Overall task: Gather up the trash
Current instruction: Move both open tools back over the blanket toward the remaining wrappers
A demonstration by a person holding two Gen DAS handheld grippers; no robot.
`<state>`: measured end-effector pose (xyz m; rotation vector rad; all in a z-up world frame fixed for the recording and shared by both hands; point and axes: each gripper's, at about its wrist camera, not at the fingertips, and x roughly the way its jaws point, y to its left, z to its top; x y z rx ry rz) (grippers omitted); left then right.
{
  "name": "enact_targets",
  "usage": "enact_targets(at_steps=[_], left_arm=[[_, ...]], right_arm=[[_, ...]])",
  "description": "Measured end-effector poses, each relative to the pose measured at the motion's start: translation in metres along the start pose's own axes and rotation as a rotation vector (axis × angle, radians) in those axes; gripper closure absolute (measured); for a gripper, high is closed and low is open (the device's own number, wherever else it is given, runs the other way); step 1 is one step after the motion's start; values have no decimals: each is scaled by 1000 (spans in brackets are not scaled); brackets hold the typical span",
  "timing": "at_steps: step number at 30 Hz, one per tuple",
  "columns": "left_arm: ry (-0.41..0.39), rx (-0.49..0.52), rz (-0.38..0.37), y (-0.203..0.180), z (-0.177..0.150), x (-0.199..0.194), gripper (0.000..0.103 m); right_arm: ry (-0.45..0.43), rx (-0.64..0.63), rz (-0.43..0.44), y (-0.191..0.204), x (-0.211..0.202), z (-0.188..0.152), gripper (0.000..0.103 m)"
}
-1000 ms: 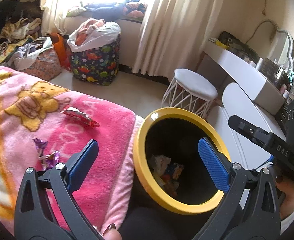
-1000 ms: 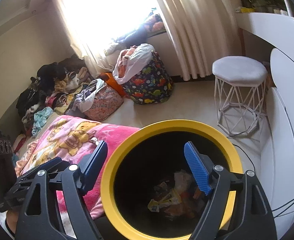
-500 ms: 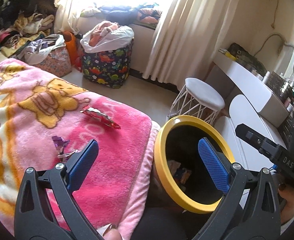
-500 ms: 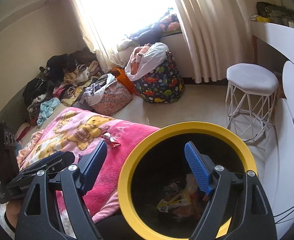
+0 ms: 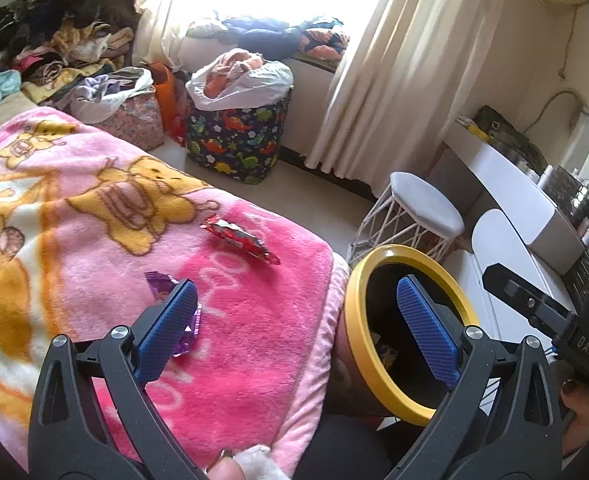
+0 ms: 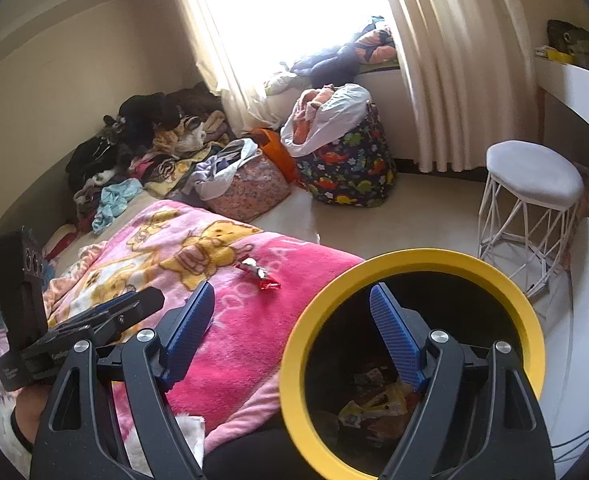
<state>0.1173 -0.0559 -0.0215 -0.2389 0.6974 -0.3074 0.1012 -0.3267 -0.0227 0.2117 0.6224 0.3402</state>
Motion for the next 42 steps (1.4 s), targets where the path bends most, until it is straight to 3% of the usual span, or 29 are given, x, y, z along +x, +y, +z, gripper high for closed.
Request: enact_targets(at_steps=[21,42], left_arm=[[-39,-74,95,56,4,-24,11],[-2,-119,138,84,-1,-6,11]], right_arm=[[69,-95,83,47,34,1,25],[124,-146,101,60,79,8,25]])
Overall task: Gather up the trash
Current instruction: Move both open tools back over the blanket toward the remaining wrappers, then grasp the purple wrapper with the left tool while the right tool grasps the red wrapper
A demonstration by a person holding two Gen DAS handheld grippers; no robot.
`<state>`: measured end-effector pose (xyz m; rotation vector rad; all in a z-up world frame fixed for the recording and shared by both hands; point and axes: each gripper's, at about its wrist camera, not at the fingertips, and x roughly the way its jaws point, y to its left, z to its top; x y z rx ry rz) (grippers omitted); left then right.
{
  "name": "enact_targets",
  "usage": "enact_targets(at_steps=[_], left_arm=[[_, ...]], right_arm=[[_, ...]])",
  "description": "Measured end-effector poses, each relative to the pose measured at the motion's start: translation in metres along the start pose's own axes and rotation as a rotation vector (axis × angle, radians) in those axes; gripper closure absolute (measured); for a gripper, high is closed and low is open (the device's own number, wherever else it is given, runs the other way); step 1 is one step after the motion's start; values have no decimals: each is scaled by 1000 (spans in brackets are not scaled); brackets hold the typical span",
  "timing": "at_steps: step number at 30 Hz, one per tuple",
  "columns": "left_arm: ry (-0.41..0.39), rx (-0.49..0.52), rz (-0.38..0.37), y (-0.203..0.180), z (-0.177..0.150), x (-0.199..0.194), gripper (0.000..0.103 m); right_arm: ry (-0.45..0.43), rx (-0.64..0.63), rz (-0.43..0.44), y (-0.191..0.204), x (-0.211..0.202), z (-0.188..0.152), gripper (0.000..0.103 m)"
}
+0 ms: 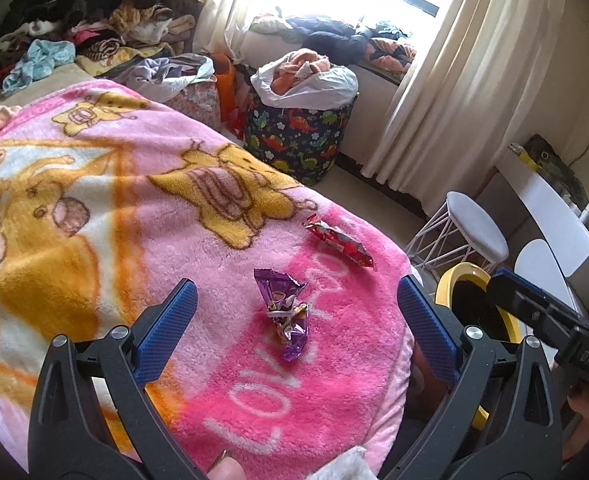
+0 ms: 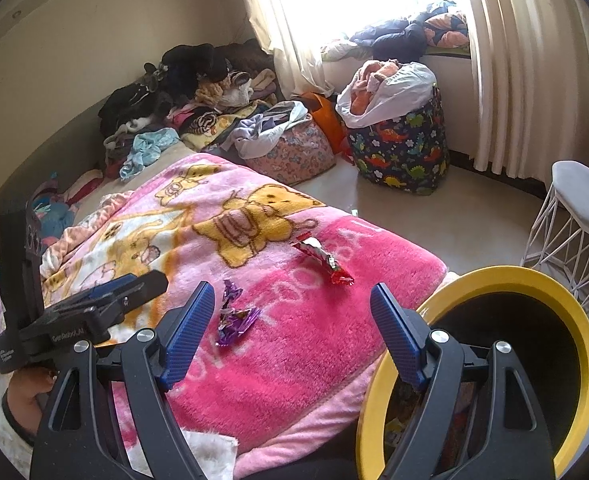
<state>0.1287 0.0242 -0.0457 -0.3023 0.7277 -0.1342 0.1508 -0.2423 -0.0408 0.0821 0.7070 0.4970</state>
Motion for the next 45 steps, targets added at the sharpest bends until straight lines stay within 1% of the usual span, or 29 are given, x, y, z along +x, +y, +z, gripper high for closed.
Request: enact_targets(at_steps=[9,19,30,34,35,37,38,43,44,45], left_arm=[[49,0,-5,-1,-4,24,11],[82,8,1,-3,-4,48,11],[120,8,13,4,-6,70,11],[132,12,18,7,-6,77,12],[134,12,16,8,-6,79,12],[141,16,13,8,-7,82,19],[146,17,13,8,-8,83,21],[168,30,-3,5,-13,91,38],[173,34,-4,4,-14,92,40],[177,36,-6,3,-15,94,42]], right_arm=[[28,8,-16,-13,25,6,25],[66,8,-20,-25,57,15,25],[135,-19,-23,-27,100,26,25],[168,-32,-3,-25,117,29,26],[178,-40,0,-24,122,30,27],[203,-57,0,-22,131,32,30],[221,-65,-1,-22,136,33,33],[297,-100,-17,-20,161,34,40],[308,-104,-20,-19,165,34,42],[319,-110,-21,-18,169,34,46]])
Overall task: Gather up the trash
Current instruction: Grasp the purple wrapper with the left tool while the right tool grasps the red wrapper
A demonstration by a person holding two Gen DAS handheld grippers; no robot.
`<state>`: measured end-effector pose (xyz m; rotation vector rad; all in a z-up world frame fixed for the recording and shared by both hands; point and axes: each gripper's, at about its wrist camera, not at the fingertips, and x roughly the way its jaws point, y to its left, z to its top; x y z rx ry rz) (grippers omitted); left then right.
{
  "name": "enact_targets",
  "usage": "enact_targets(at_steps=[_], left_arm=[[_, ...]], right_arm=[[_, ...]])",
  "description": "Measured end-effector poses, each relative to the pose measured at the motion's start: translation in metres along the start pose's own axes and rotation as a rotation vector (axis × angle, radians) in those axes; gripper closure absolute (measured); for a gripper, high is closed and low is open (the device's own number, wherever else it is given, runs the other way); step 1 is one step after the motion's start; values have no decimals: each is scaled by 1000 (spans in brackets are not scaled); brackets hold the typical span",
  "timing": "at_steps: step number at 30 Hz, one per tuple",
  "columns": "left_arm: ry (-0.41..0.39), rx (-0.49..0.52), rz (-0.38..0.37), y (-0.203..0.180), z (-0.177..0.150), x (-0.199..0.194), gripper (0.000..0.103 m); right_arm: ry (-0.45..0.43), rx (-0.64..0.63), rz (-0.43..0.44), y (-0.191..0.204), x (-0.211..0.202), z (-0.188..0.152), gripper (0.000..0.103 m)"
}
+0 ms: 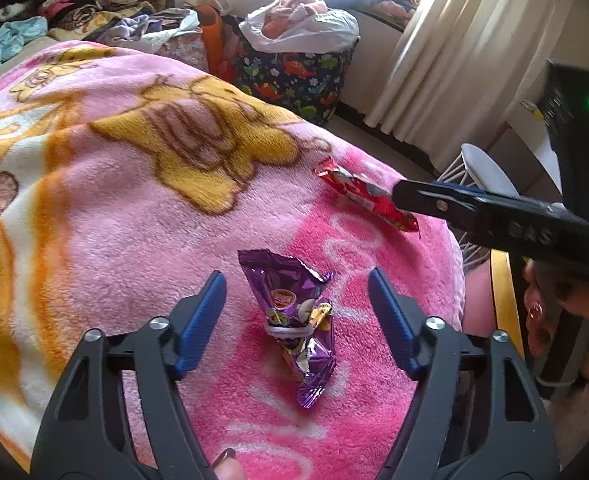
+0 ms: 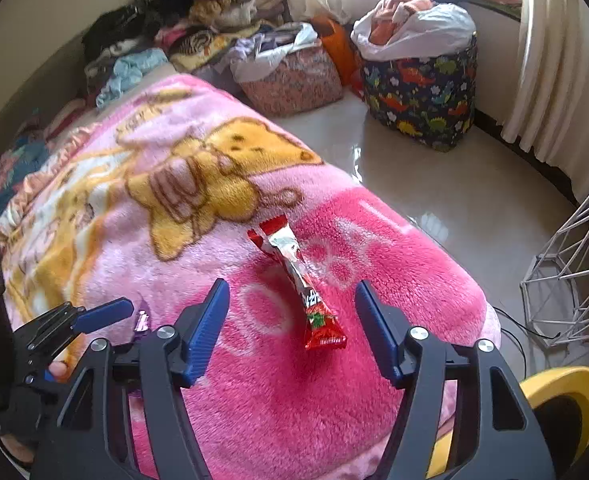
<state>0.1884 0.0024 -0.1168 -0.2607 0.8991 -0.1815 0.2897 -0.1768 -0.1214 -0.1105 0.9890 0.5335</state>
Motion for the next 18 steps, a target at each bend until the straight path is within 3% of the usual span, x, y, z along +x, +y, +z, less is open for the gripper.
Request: enact_targets(at_steps=[10,12,18], left_arm=[[37,4,-10,-3,-7,12,54],[38,-3,-7,-1,-6,13,58],[41,-13,-2,4,-7,12,72]], right_arm=[[148,-46,-64,2,41,8,68],[164,-43,-59,2,45,7,88],[149,-6,-5,5,36,-1,90]])
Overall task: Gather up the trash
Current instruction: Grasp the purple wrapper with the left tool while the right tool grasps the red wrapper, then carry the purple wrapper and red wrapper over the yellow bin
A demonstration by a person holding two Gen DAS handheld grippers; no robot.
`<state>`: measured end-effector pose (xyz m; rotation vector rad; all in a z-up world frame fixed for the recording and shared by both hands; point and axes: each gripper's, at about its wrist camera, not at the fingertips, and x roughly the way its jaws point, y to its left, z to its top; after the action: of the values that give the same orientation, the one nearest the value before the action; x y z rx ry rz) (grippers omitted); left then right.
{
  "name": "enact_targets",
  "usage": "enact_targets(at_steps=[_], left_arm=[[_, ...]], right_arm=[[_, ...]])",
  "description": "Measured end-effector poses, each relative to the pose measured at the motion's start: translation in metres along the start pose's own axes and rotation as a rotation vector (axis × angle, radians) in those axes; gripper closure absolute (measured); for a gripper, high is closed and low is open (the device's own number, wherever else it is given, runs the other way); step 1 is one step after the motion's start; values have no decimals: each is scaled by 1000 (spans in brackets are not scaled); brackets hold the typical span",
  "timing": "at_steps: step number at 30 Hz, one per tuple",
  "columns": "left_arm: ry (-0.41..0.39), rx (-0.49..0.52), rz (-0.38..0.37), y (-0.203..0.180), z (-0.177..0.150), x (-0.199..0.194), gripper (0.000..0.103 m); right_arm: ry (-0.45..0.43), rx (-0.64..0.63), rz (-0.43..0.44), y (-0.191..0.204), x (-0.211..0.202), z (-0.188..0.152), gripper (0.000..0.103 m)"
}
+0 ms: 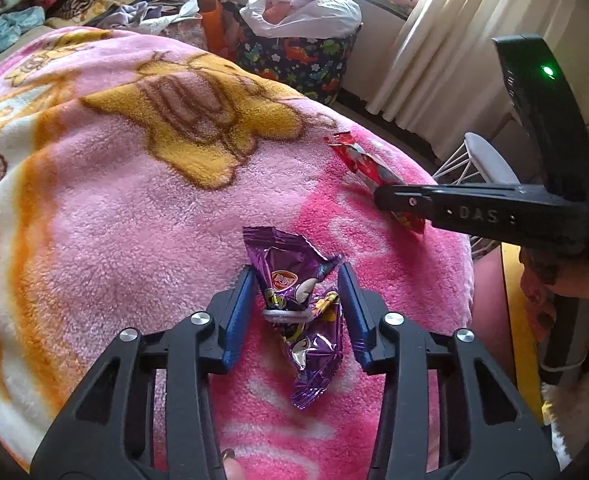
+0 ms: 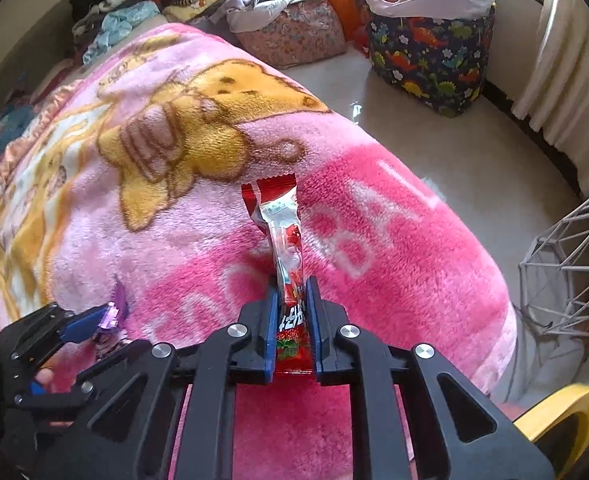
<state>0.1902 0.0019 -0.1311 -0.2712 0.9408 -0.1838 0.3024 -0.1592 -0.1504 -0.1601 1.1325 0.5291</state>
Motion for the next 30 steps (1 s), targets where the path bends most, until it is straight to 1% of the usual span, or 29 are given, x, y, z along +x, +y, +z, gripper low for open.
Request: enact_targets(at_steps=[1,7,17,30], left_arm=[[-1,0,-2,0,0,-1,74],[-17,3,-5,-2,0,-11,77],[-67,16,-1,-8,5,-35,78],[-131,36,-5,-24,9,-67,78]], right_arm=[[-3,3,4,1,-2,-2,90],[-38,8,42,9,-16,-13,90],[-108,4,82,21,-52,-24,90],[-181,4,91,30,-95,-42,90]])
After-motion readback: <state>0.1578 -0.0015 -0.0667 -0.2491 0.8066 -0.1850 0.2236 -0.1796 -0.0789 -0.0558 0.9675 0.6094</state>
